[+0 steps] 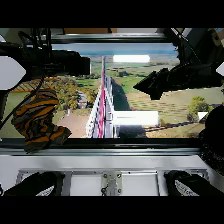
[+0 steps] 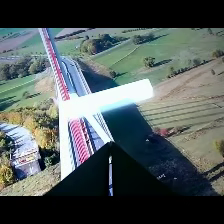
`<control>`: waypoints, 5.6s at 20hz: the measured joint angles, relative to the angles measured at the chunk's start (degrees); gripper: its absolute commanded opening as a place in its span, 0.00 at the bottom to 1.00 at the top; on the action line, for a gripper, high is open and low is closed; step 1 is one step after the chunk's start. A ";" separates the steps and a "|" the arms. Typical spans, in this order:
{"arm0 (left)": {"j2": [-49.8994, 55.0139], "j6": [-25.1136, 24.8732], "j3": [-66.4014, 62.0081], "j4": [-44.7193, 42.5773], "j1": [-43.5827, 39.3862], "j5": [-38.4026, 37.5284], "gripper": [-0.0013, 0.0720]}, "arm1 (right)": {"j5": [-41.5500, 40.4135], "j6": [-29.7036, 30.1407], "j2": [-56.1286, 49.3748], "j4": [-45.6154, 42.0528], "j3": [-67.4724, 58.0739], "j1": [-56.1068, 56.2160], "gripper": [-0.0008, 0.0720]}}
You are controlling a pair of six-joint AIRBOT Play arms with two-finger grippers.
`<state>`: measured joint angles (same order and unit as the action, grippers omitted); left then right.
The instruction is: Fold the clothes and pants, and hang the long-sleeved shirts on hangers.
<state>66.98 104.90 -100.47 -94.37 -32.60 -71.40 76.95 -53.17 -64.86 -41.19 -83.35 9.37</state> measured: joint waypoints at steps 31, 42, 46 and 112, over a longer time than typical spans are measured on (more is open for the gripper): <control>17.88 -6.93 19.54 -10.67 38.93 0.55 0.97 | 0.00 0.00 -0.13 0.00 0.00 0.00 0.03; 26.49 -7.06 27.32 -12.26 41.64 5.31 0.03 | 0.00 0.00 -0.13 -0.02 0.00 0.00 0.03; 20.22 -7.04 24.39 -8.63 33.90 3.63 0.03 | -0.17 0.00 -0.37 0.04 0.00 0.00 0.03; 37.27 -11.58 -3.78 17.46 5.09 -2.01 0.03 | -19.74 -9.29 -24.98 -3.76 27.82 -17.86 0.02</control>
<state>104.25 93.32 -104.25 -76.90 -27.51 -73.41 57.21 -62.46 -89.84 -44.95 -55.53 -8.49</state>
